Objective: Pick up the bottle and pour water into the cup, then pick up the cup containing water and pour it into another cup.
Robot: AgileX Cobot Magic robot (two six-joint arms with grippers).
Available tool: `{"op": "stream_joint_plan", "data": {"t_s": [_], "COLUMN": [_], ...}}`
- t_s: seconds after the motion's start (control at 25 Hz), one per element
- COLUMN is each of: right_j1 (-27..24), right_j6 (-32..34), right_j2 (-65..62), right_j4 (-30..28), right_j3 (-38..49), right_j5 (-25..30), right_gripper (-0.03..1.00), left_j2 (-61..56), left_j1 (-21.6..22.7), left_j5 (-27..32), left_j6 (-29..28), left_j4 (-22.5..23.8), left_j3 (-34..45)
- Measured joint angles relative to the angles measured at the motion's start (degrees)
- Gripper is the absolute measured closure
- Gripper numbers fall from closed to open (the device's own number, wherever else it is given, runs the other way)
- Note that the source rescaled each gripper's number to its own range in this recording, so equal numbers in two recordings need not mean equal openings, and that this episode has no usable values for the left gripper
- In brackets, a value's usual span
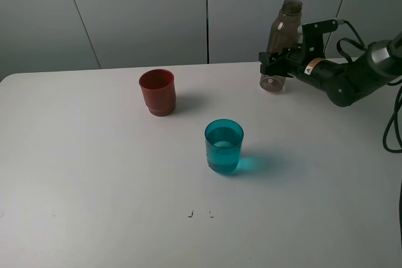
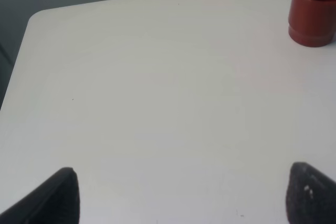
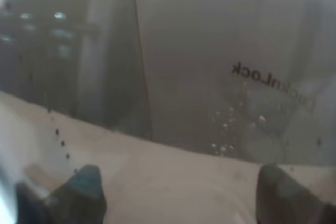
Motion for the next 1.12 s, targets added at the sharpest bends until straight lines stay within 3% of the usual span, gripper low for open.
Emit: {"op": "stream_joint_plan", "data": {"t_s": [0.32, 0.36, 0.4, 0.48, 0.52, 0.56, 0.84, 1.12], "right_j1": [0.0, 0.0, 0.0, 0.0, 0.0, 0.0, 0.0, 0.0], "right_j6": [-1.02, -1.06, -1.06, -0.88, -0.43, -0.17, -0.05, -0.05], "right_j2": [0.51, 0.51, 0.51, 0.51, 0.51, 0.51, -3.85, -11.28], "right_j4": [-0.28, -0.54, -1.18, -1.58, -1.58, -1.58, -4.5, -5.65], "right_j3": [0.0, 0.0, 0.0, 0.0, 0.0, 0.0, 3.53, 11.9], "right_j5": [-0.14, -0.14, -0.14, -0.14, -0.14, -0.14, 7.09, 8.83], "right_gripper": [0.93, 0.88, 0.72, 0.2, 0.07, 0.02, -0.03, -0.03], "left_j2": [0.0, 0.0, 0.0, 0.0, 0.0, 0.0, 0.0, 0.0], "left_j1": [0.0, 0.0, 0.0, 0.0, 0.0, 0.0, 0.0, 0.0], "left_j5": [0.0, 0.0, 0.0, 0.0, 0.0, 0.0, 0.0, 0.0], "left_j6": [0.0, 0.0, 0.0, 0.0, 0.0, 0.0, 0.0, 0.0], "left_j4": [0.0, 0.0, 0.0, 0.0, 0.0, 0.0, 0.0, 0.0], "left_j3": [0.0, 0.0, 0.0, 0.0, 0.0, 0.0, 0.0, 0.0]}}
